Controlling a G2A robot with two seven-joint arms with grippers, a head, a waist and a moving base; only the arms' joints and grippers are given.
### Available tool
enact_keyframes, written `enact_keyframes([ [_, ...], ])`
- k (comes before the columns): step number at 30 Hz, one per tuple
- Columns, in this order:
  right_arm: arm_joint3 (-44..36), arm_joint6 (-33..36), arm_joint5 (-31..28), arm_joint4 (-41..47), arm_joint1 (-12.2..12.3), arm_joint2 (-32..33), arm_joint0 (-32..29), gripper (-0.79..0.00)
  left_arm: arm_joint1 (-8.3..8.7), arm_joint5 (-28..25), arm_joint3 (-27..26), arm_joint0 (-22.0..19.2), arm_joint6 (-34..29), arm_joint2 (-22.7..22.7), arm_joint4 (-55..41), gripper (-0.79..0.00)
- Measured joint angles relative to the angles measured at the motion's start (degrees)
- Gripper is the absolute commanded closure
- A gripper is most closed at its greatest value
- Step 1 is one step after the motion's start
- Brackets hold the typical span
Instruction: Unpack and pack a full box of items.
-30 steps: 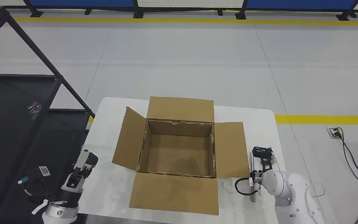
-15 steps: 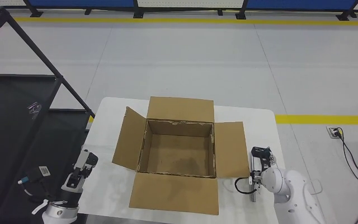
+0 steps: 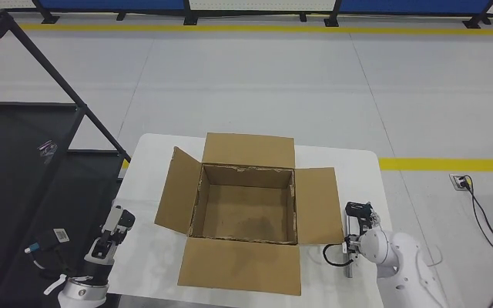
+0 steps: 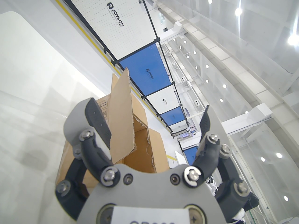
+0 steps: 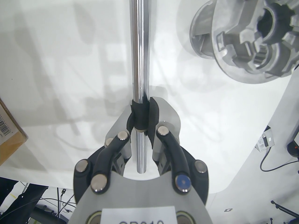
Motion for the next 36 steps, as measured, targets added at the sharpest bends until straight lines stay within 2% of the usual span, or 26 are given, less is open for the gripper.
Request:
enact_keyframes([
  [6, -4.7, -1.8, 1.3, 0.5, 0.2, 1.3, -2.2, 0.0, 0.0, 0.0, 0.0, 0.0, 0.0, 0.0, 0.0, -0.785],
  [11, -16.7, -7.4, 4.1, 2.1, 0.4, 4.7, -9.2, 0.0, 0.0, 0.0, 0.0, 0.0, 0.0, 0.0, 0.0, -0.785],
  [15, -30.2, -14.7, 6.6, 3.8, 0.3, 7.9, -18.1, 0.0, 0.0, 0.0, 0.0, 0.0, 0.0, 0.0, 0.0, -0.785],
  [20, -45.8, -26.3, 8.6, 5.2, -0.2, 8.3, -28.9, 0.0, 0.0, 0.0, 0.0, 0.0, 0.0, 0.0, 0.0, -0.785],
  [23, -50.3, -34.8, 5.4, 5.5, -0.4, 5.9, -32.8, 0.0, 0.0, 0.0, 0.0, 0.0, 0.0, 0.0, 0.0, -0.785],
  [25, -49.8, -39.7, 1.9, 4.6, -0.4, 3.5, -33.3, 0.0, 0.0, 0.0, 0.0, 0.0, 0.0, 0.0, 0.0, -0.785],
  [28, -49.6, -42.6, -0.6, 0.5, -0.4, -1.8, -31.6, 0.0, 0.0, 0.0, 0.0, 0.0, 0.0, 0.0, 0.0, -0.785],
  [31, -49.7, -39.6, -2.3, -3.3, -0.5, -7.9, -27.7, 0.0, 0.0, 0.0, 0.0, 0.0, 0.0, 0.0, 0.0, -0.785],
  [36, -46.5, -33.0, -0.9, -6.1, -1.4, -17.0, -17.6, 0.0, 0.0, 0.0, 0.0, 0.0, 0.0, 0.0, 0.0, -0.785],
])
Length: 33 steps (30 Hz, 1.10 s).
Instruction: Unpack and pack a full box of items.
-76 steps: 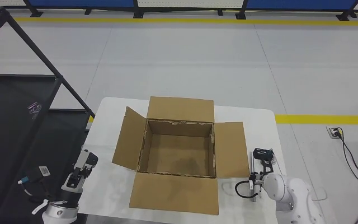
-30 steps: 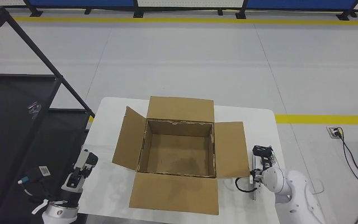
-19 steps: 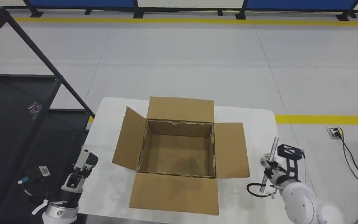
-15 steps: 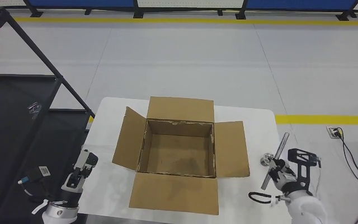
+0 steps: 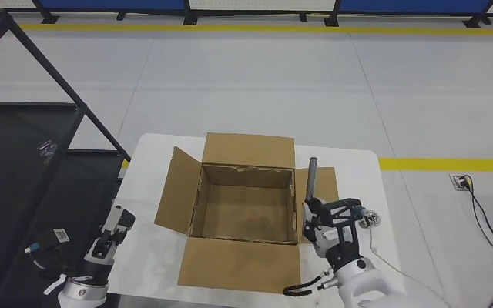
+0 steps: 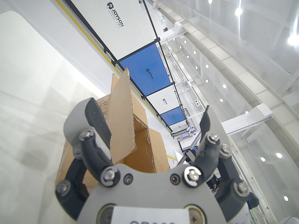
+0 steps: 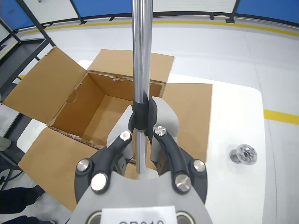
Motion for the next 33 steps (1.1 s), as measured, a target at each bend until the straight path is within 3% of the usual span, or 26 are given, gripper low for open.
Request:
enact_keyframes([
  [6, 12.9, 9.8, -1.1, 1.0, -2.0, -9.4, 16.9, 0.0, 0.0, 0.0, 0.0, 0.0, 0.0, 0.0, 0.0, -0.785],
  [13, 40.1, 21.0, -4.7, 7.8, -6.2, -20.7, 39.9, 0.0, 0.0, 0.0, 0.0, 0.0, 0.0, 0.0, 0.0, -0.785],
  [19, 61.4, 25.9, -8.3, 12.8, -10.7, -29.2, 53.5, 0.0, 0.0, 0.0, 0.0, 0.0, 0.0, 0.0, 0.0, -0.785],
  [24, 73.8, 24.5, -10.4, 16.7, -13.8, -32.9, 58.4, 0.0, 0.0, 0.0, 0.0, 0.0, 0.0, 0.0, 0.0, -0.785],
  [33, 85.7, 23.5, -10.8, 18.8, -16.9, -35.4, 60.6, 0.0, 0.0, 0.0, 0.0, 0.0, 0.0, 0.0, 0.0, -0.785],
])
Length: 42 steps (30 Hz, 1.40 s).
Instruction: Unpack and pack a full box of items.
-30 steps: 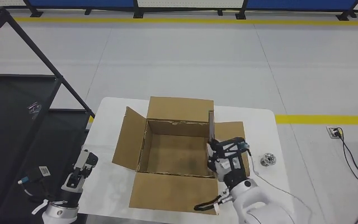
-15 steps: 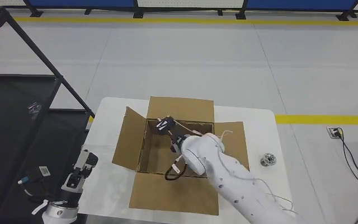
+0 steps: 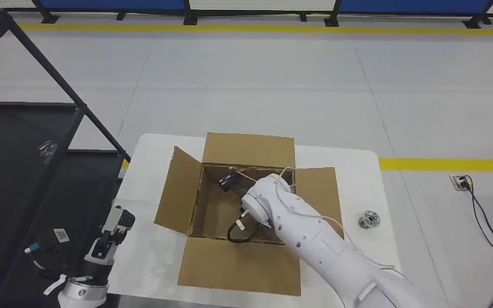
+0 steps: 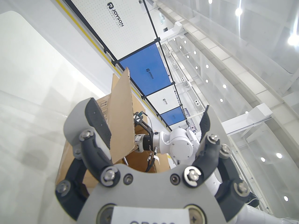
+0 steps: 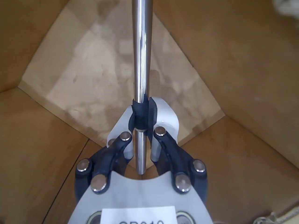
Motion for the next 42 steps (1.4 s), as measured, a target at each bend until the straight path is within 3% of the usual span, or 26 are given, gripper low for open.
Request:
enact_keyframes([
  [9, 6.6, -1.1, -0.7, 0.7, -2.5, -1.3, 1.0, 0.0, 0.0, 0.0, 0.0, 0.0, 0.0, 0.0, 0.0, -0.785],
  [11, 7.5, -0.8, -0.7, 0.6, -2.9, -1.5, 1.1, -0.105, 0.0, 0.0, 0.0, 0.0, 0.0, 0.0, 0.0, -0.785],
  [16, 9.7, -0.1, 0.0, 0.5, -3.8, -1.6, 1.5, -0.268, 0.0, 0.0, 0.0, 0.0, 0.0, 0.0, 0.0, -0.785],
  [19, 10.6, -0.3, -0.1, 0.7, -4.2, -1.4, 1.7, -0.286, 0.0, 0.0, 0.0, 0.0, 0.0, 0.0, 0.0, -0.785],
  [21, 10.7, -0.2, 0.0, 0.5, -4.4, -1.4, 1.6, -0.345, 0.0, 0.0, 0.0, 0.0, 0.0, 0.0, 0.0, -0.785],
  [24, 10.0, 0.1, 0.8, -0.6, -4.7, -1.8, 1.2, -0.345, 0.0, 0.0, 0.0, 0.0, 0.0, 0.0, 0.0, -0.785],
  [33, 0.2, 3.0, 6.2, -6.8, -3.6, -1.2, -1.9, -0.376, 0.0, 0.0, 0.0, 0.0, 0.0, 0.0, 0.0, -0.785],
  [42, -22.3, 7.5, 9.3, -17.0, 1.6, 6.1, -11.9, -0.369, 0.0, 0.0, 0.0, 0.0, 0.0, 0.0, 0.0, -0.785],
])
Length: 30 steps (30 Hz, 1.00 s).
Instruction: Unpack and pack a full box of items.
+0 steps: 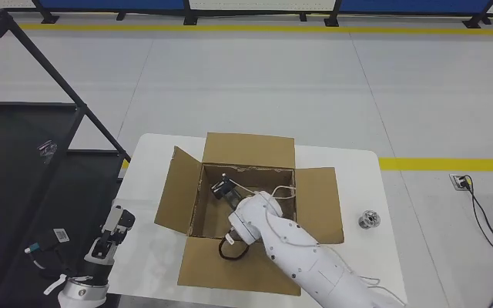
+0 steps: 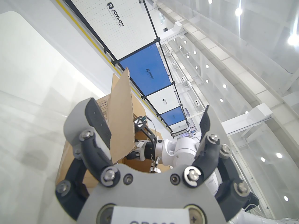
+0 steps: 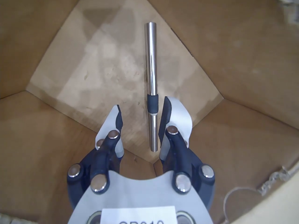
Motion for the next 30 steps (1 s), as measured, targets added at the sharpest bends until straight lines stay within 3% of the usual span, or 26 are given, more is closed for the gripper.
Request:
enact_keyframes([
  [2, -7.6, 0.4, 0.0, -3.1, 1.6, 3.0, -4.2, -0.382, 0.0, 0.0, 0.0, 0.0, 0.0, 0.0, 0.0, -0.785],
  [4, -16.1, 0.8, -0.4, -6.4, 3.3, 6.9, -9.2, -0.582, 0.0, 0.0, 0.0, 0.0, 0.0, 0.0, 0.0, -0.785],
  [5, -19.8, 0.8, -0.7, -7.7, 4.0, 8.8, -11.5, -0.643, 0.0, 0.0, 0.0, 0.0, 0.0, 0.0, 0.0, -0.785],
  [8, -31.7, -1.0, -0.9, -10.8, 6.0, 15.8, -19.5, -0.486, 0.0, 0.0, 0.0, 0.0, 0.0, 0.0, 0.0, -0.785],
  [9, -35.2, -2.1, -0.5, -11.2, 6.5, 18.1, -22.0, -0.471, 0.0, 0.0, 0.0, 0.0, 0.0, 0.0, 0.0, -0.785],
  [13, -49.1, -6.7, 3.0, -11.2, 8.1, 30.0, -33.2, -0.585, 0.0, 0.0, 0.0, 0.0, 0.0, 0.0, 0.0, -0.785],
  [16, -54.3, -7.2, 7.3, -11.8, 8.5, 37.2, -38.5, -0.566, 0.0, 0.0, 0.0, 0.0, 0.0, 0.0, 0.0, -0.785],
  [21, -54.8, -6.2, 11.4, -9.6, 8.8, 46.2, -42.0, -0.656, 0.0, 0.0, 0.0, 0.0, 0.0, 0.0, 0.0, -0.785],
  [24, -51.2, -5.2, 12.8, -6.8, 9.0, 51.5, -41.9, -0.785, 0.0, 0.0, 0.0, 0.0, 0.0, 0.0, 0.0, -0.785],
  [30, -37.7, -1.9, 13.2, -4.0, 9.5, 57.7, -35.9, -0.785, 0.0, 0.0, 0.0, 0.0, 0.0, 0.0, 0.0, -0.785],
])
